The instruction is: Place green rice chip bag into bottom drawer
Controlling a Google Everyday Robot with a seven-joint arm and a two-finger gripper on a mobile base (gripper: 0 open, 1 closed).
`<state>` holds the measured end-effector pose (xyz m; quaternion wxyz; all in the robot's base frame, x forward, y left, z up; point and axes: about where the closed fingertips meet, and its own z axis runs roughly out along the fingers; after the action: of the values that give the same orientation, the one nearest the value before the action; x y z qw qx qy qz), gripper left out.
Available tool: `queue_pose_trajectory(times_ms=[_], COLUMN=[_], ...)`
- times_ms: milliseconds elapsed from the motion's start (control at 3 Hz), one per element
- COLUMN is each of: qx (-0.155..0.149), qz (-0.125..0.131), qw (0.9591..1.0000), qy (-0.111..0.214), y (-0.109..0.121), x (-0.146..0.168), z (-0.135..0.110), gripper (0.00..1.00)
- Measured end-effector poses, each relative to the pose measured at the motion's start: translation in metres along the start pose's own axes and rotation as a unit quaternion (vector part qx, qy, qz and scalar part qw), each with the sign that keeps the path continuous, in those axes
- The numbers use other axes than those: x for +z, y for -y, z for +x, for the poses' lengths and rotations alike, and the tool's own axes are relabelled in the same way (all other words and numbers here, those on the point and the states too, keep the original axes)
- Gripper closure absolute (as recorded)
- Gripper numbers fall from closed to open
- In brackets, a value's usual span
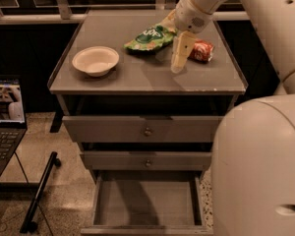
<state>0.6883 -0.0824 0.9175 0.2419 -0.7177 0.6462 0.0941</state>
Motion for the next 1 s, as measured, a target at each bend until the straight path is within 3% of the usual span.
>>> queue_pose_trajectory(times_ms=[667,1000], qx=[-0.008,-0.021], qz=[0.051,0.067], qw=[0.9984,0.9973], qy=[0.021,0.022], y=[0.035,0.058], x=[0.006,0.007], z=[0.033,0.033], gripper=[0.0,0.0])
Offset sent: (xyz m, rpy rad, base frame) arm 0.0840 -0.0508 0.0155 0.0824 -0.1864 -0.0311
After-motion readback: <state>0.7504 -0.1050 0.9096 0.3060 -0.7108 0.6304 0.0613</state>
